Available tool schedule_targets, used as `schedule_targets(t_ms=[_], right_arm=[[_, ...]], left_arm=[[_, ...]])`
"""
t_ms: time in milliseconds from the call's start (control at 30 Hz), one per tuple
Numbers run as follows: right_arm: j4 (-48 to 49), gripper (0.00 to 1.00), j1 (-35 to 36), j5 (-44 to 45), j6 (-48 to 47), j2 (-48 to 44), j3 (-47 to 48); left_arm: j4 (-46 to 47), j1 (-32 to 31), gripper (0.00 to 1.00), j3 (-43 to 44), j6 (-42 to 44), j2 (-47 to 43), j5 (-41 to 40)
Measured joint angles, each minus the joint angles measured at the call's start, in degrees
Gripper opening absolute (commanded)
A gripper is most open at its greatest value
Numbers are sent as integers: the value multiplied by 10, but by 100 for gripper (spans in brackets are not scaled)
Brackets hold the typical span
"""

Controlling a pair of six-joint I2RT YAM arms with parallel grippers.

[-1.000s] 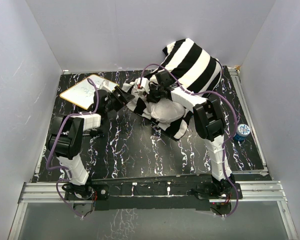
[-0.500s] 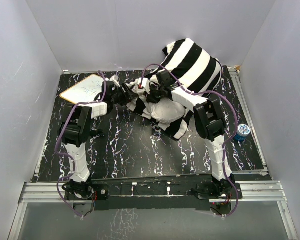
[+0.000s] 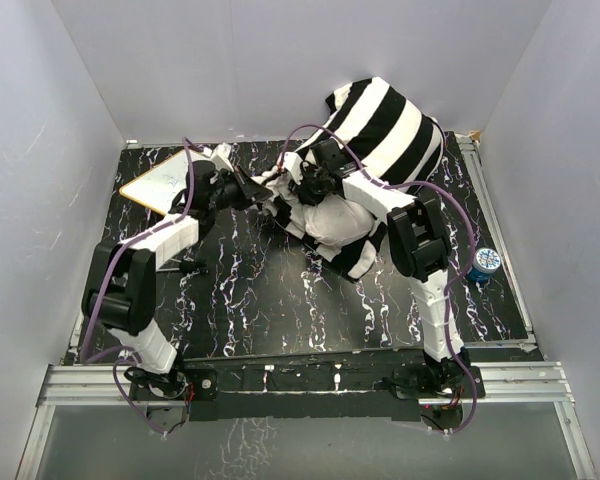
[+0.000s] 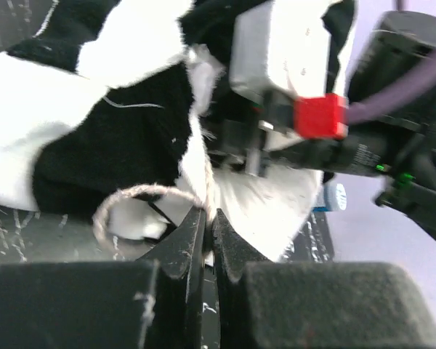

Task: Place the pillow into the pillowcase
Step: Stuff the pillow into the pillowcase.

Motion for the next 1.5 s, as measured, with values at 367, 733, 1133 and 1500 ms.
schedule_targets(t_ms=[367,733,1133,1500], right_arm=[[-43,42,-21,-91,-11,-10,-3],[-245,77,-78,-232,-86,-109,-23],[-362,92,-98,-212,-251,-293,-89],[-243,93,-127,-94,-348,-501,-423]], left_arm=[[125,-39,10,-20,-111,-18,94],[57,7,71,-85,-42,-94,72],[117,-10,65,-252,-99,-161,85],[169,-125,70,-271,-35,-210,0]])
